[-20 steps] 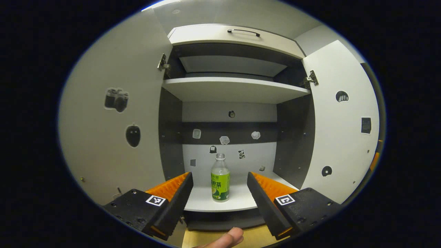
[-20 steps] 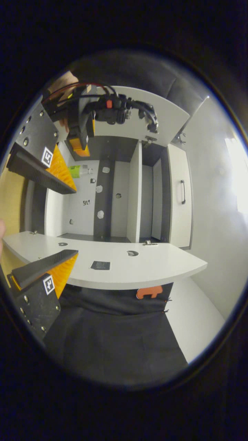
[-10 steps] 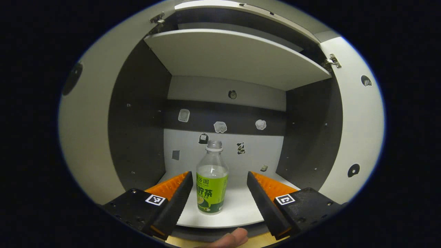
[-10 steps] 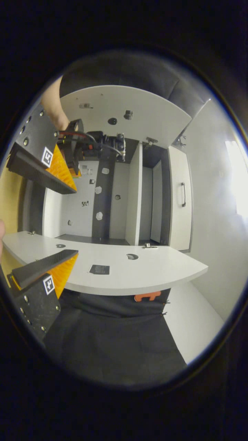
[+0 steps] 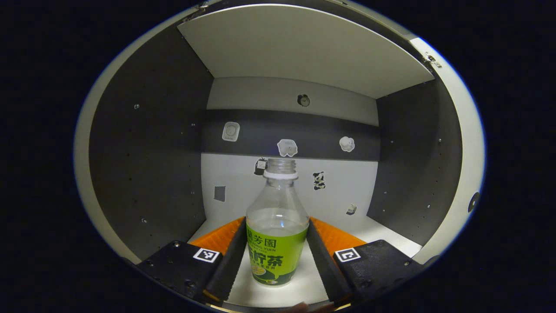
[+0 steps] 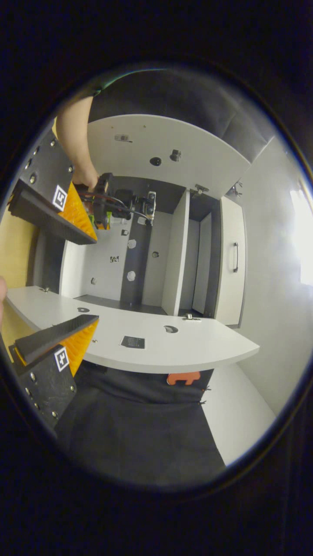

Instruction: Grasp the bottle in the cabinet with the left hand and place it on the coaster, then close the right door with the right hand and the left door with the left hand.

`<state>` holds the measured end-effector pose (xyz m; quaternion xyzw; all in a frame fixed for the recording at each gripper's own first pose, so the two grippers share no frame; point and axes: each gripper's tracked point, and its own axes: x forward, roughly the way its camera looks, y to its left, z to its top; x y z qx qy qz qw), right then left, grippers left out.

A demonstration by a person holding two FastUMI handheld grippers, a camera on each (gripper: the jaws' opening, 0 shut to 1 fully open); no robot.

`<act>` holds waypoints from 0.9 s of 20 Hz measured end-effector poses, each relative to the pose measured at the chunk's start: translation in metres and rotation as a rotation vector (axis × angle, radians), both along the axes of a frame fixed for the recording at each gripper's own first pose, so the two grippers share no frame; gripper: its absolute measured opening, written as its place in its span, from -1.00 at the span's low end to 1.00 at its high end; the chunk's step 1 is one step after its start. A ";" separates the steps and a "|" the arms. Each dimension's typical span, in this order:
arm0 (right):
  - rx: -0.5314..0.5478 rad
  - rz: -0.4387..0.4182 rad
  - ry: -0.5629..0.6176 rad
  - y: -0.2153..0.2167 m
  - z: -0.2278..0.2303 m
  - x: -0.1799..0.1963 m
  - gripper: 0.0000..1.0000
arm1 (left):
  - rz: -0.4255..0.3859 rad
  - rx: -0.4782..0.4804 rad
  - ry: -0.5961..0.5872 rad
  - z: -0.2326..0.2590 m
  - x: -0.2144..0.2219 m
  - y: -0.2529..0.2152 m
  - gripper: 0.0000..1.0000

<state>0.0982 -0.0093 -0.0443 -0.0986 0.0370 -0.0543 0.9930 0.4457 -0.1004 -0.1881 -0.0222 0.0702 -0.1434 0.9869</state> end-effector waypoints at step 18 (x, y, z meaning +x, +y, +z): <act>0.046 0.051 -0.024 0.007 0.014 -0.071 0.95 | -0.020 -0.040 -0.050 0.065 -0.165 0.042 0.60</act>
